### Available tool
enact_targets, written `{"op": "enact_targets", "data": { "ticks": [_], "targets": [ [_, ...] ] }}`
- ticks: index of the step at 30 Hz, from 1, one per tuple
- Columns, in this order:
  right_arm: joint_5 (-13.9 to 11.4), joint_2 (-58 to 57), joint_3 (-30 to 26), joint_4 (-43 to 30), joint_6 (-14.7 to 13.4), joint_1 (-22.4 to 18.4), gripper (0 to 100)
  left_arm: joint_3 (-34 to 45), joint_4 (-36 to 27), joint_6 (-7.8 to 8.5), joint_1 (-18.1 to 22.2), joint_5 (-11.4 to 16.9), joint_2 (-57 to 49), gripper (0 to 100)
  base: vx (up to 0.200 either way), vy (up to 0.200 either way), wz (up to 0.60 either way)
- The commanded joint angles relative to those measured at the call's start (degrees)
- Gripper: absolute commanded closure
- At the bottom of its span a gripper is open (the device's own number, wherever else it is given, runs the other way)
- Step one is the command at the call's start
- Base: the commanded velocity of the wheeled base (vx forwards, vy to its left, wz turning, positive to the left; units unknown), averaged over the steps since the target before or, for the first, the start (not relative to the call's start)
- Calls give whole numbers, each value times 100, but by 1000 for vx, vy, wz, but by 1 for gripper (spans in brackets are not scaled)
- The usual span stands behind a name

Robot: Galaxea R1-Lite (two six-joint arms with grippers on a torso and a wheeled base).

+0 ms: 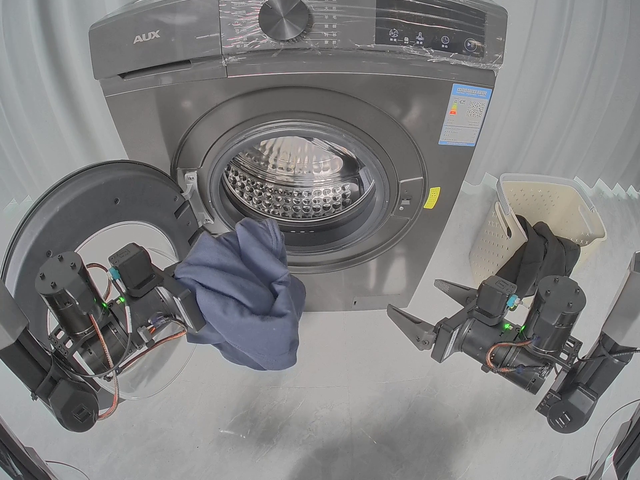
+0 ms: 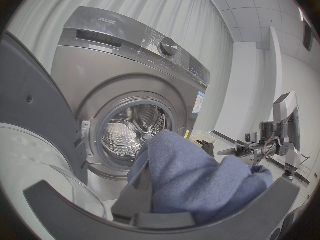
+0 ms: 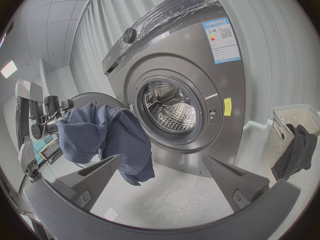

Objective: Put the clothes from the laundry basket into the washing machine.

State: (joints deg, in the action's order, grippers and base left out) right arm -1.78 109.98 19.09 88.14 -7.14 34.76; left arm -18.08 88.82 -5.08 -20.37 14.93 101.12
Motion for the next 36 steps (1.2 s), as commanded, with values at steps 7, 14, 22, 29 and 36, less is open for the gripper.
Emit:
{"op": "enact_targets", "data": {
  "ticks": [7,14,22,29,36],
  "targets": [
    [20,111,-28,2,-33,84,0,85,-5,122,51,1,74,100,86,0,0],
    [29,111,-19,2,-41,154,0,15,-5,148,33,-52,250,100,200,0,0],
    [29,111,-11,2,-41,198,0,6,4,262,-11,-61,373,100,200,0,0],
    [29,111,-19,2,-41,207,0,32,4,271,-107,-61,391,100,86,0,0],
    [29,111,-28,2,-50,260,0,85,12,280,-143,-43,382,100,57,0,0]
  ]
}}
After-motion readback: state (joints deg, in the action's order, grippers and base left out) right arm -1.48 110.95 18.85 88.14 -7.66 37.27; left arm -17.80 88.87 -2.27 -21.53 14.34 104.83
